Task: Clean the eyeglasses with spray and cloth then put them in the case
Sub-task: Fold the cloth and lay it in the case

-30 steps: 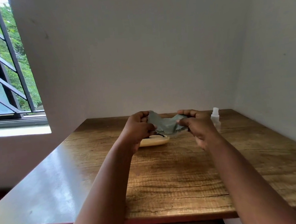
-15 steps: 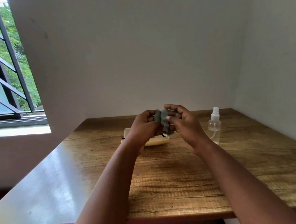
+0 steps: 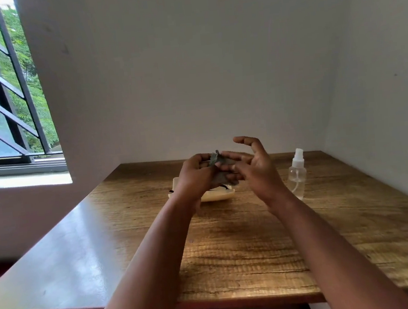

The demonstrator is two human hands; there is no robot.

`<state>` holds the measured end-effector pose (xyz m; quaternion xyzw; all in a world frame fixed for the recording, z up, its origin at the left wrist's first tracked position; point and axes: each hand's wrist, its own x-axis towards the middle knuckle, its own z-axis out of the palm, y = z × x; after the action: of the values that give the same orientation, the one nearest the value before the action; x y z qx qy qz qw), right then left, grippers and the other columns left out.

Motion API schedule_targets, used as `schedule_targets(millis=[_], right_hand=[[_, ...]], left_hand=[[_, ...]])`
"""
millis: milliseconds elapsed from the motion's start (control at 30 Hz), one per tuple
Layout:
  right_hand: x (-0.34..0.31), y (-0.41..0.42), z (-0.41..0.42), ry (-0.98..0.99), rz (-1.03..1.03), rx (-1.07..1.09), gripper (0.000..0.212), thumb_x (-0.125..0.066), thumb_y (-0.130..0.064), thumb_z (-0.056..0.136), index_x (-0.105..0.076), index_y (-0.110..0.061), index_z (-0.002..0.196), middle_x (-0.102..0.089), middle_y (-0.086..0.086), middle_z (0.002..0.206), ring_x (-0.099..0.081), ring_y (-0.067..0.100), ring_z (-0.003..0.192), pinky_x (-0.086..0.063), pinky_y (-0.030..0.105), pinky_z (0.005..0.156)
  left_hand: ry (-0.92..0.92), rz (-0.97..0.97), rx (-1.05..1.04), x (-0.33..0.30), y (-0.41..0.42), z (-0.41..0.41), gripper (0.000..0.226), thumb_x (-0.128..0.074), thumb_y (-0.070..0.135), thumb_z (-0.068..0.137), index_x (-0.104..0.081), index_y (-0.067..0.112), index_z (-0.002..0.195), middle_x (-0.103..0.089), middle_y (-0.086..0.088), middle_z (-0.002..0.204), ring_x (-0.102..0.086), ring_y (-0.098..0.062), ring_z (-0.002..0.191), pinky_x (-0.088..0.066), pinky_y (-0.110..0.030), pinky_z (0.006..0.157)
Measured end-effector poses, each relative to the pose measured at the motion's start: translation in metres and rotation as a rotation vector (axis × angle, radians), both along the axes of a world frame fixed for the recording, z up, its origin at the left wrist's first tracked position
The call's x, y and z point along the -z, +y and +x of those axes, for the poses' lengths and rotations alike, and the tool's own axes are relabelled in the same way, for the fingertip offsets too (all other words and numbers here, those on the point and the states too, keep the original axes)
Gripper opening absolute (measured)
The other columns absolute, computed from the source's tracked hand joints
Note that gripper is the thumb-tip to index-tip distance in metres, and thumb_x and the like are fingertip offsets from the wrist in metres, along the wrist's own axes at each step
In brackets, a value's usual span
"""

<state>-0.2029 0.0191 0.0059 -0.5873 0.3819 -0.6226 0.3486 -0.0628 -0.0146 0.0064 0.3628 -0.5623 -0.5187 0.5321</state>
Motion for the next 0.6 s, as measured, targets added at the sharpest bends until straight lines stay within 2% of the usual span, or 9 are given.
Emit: schedule_targets(millis=[67, 133, 233, 333, 467, 533, 600], right_hand=[[0.003, -0.008, -0.006, 0.038, -0.029, 0.264, 0.038, -0.059, 0.001, 0.09, -0.052, -0.021, 0.12, -0.071, 0.002, 0.103, -0.07, 0.017, 0.088, -0.055, 0.026, 0.066], [0.007, -0.015, -0.013, 0.056, 0.021, 0.397, 0.029, -0.065, -0.008, 0.089, -0.057, -0.02, 0.114, -0.069, 0.002, 0.099, -0.067, 0.019, 0.088, -0.054, 0.029, 0.068], [0.008, -0.016, -0.013, -0.058, 0.246, 0.238, 0.024, -0.069, -0.028, 0.089, -0.063, -0.012, 0.106, -0.069, 0.006, 0.096, -0.062, 0.013, 0.073, -0.051, 0.025, 0.06], [0.004, -0.013, -0.011, -0.163, 0.424, 0.009, 0.029, -0.069, -0.035, 0.087, -0.065, -0.009, 0.101, -0.069, 0.006, 0.085, -0.062, 0.014, 0.07, -0.053, 0.026, 0.061], [0.001, -0.013, -0.013, -0.233, 0.438, -0.072, 0.009, -0.066, -0.018, 0.09, -0.064, -0.01, 0.093, -0.069, 0.007, 0.084, -0.065, 0.015, 0.072, -0.054, 0.025, 0.062], [0.001, -0.012, -0.013, -0.209, 0.405, -0.04, 0.002, -0.066, -0.014, 0.09, -0.065, -0.012, 0.091, -0.069, 0.005, 0.084, -0.064, 0.014, 0.074, -0.051, 0.026, 0.063], [0.0, -0.012, -0.014, -0.215, 0.352, -0.009, 0.006, -0.065, -0.012, 0.09, -0.067, -0.017, 0.088, -0.07, 0.001, 0.083, -0.063, 0.013, 0.078, -0.048, 0.027, 0.065]], left_hand=[[0.003, 0.013, -0.041, 0.0, -0.004, -0.001, 0.015, -0.057, 0.008, 0.095, -0.062, 0.011, 0.109, -0.068, -0.014, 0.108, -0.068, -0.027, 0.097, -0.059, -0.044, 0.081], [0.038, 0.039, -0.056, -0.001, -0.006, -0.001, 0.014, -0.054, 0.006, 0.096, -0.063, 0.013, 0.105, -0.067, -0.014, 0.109, -0.067, -0.028, 0.1, -0.058, -0.045, 0.082], [0.11, 0.071, -0.015, -0.003, -0.005, -0.001, 0.015, -0.052, 0.005, 0.097, -0.063, 0.012, 0.104, -0.066, -0.016, 0.111, -0.066, -0.029, 0.103, -0.057, -0.046, 0.085], [0.162, 0.097, 0.021, -0.005, -0.003, -0.002, 0.014, -0.05, 0.006, 0.098, -0.062, 0.011, 0.103, -0.066, -0.014, 0.109, -0.066, -0.027, 0.101, -0.057, -0.043, 0.084], [0.175, 0.142, 0.041, -0.006, -0.002, -0.002, 0.014, -0.049, 0.007, 0.099, -0.059, 0.008, 0.109, -0.064, -0.018, 0.113, -0.066, -0.026, 0.096, -0.058, -0.034, 0.068], [0.172, 0.166, 0.033, -0.008, -0.001, -0.002, 0.01, -0.051, 0.007, 0.098, -0.057, 0.009, 0.106, -0.062, -0.017, 0.11, -0.066, -0.025, 0.09, -0.059, -0.036, 0.066], [0.155, 0.167, 0.019, -0.01, 0.001, 0.0, 0.01, -0.052, 0.005, 0.096, -0.053, 0.013, 0.102, -0.06, -0.016, 0.104, -0.066, -0.025, 0.084, -0.06, -0.04, 0.068]])
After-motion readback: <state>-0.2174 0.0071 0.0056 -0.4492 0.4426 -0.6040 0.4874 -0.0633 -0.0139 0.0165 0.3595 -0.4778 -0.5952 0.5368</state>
